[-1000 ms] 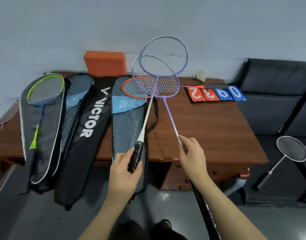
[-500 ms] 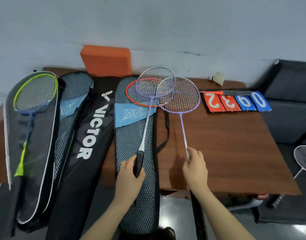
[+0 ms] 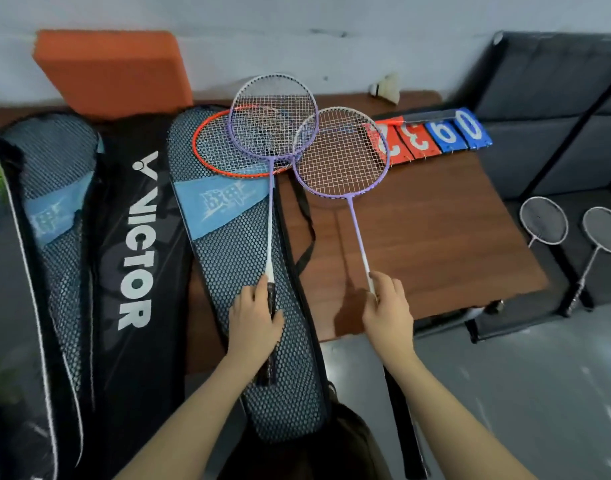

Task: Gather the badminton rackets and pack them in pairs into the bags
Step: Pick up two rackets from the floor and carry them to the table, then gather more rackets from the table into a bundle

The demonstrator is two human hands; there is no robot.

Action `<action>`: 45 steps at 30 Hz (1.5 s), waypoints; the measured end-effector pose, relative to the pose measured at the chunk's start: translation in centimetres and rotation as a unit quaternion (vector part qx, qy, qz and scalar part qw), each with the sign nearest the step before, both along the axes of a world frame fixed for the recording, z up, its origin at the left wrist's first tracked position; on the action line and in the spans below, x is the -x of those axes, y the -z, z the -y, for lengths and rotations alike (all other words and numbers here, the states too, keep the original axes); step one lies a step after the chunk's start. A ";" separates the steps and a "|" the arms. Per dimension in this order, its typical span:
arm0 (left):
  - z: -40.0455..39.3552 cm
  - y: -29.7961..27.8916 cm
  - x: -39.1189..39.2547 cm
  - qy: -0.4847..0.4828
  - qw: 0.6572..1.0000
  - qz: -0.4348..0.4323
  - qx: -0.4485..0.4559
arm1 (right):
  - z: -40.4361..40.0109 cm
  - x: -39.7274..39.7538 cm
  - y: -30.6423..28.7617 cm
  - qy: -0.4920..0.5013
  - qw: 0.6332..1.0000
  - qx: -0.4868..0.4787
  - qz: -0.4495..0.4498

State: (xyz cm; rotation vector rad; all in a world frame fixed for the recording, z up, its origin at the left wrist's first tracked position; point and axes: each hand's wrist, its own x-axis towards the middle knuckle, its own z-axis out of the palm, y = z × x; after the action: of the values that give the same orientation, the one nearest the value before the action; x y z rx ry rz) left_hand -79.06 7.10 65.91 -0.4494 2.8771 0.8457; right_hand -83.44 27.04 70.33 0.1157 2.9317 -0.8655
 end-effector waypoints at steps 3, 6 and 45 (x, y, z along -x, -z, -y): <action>0.3 0.3 -0.1 0.010 1.000 -0.013 -0.006 | -1.0 -1.2 0.3 0.020 1.000 -0.001 -0.004; 0.3 0.6 -0.2 0.008 1.000 -0.006 0.005 | -1.4 -1.8 -0.1 0.036 0.999 0.024 -0.004; 25.6 -2.4 -15.3 -0.170 0.982 -0.057 0.062 | 28.9 -7.1 1.3 -0.333 0.936 0.074 -0.082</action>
State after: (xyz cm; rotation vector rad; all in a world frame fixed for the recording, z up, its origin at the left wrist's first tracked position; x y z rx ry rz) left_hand -63.78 -18.54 68.32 -0.9566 3.0177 0.7584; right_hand -76.34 -1.84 69.06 -0.9401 2.7040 -0.9843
